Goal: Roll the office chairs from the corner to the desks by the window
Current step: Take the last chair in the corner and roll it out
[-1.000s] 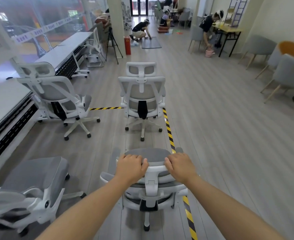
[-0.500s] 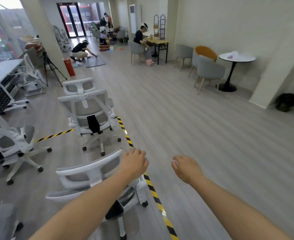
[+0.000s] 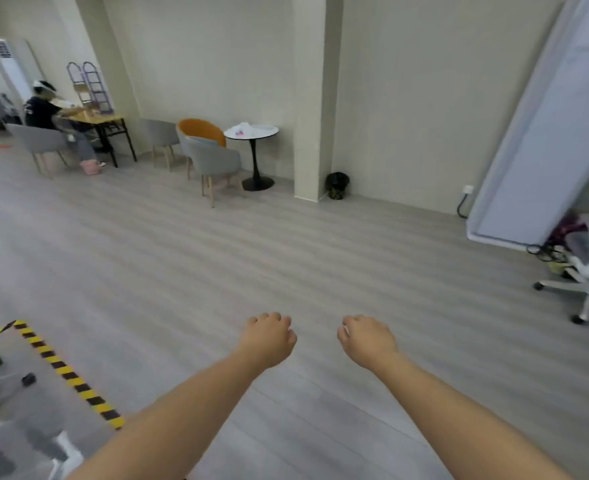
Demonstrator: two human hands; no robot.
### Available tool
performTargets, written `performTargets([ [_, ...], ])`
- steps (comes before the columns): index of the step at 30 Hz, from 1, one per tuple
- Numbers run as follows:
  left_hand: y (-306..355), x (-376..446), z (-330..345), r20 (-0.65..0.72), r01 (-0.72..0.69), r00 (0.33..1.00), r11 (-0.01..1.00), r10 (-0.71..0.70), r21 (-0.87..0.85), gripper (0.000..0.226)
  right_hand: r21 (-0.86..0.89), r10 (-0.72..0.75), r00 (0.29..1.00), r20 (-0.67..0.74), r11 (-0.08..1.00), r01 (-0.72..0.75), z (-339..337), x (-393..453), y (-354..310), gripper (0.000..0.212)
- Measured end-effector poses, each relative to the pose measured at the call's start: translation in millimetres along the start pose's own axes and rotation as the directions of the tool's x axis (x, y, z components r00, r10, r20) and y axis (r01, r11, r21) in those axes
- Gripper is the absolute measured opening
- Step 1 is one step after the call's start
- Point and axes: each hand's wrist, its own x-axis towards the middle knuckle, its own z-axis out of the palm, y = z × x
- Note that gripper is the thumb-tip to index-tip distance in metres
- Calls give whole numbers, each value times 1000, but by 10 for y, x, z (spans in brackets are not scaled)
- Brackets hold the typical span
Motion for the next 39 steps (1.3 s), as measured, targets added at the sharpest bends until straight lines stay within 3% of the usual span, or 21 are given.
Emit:
performTargets([
  [8, 2125, 1438, -149, 82, -357, 932, 934, 353, 34, 43, 28, 381, 925, -17, 924, -380, -257, -243, 2232, 36],
  [19, 4814, 3395, -485, 21, -739, 674, 674, 739, 10, 42, 0, 665, 740, -96, 744, -668, -881, 47, 4762, 41],
  [28, 6734, 4560, -691, 0, -846, 533, 533, 846, 24, 41, 28, 771, 617, -160, 628, -778, -1208, 345, 6671, 40],
  [39, 9225, 6300, -921, 7, -838, 544, 543, 839, 55, 39, 43, 769, 618, -162, 631, -775, -1572, 1188, 9646, 41],
])
